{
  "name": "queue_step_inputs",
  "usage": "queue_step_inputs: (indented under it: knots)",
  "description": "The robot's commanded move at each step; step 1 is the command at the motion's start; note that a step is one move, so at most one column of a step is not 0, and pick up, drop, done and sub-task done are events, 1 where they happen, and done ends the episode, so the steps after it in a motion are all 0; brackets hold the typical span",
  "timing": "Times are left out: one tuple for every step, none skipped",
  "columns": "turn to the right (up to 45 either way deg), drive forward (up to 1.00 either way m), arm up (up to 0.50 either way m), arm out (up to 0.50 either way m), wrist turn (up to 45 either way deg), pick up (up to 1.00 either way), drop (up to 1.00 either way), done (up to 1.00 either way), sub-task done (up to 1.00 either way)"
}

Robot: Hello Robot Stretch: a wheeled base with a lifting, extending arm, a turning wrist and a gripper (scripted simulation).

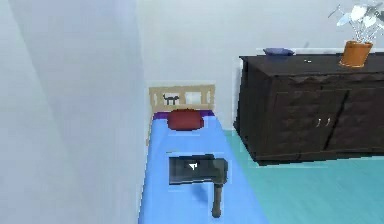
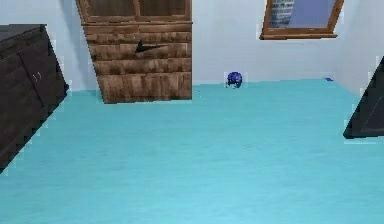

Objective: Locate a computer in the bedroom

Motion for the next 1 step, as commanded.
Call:
queue_step_inputs:
  knots:
    - [0.0,0.00,0.00,0.00,0.0,0.00,0.00,1.00,0.00]
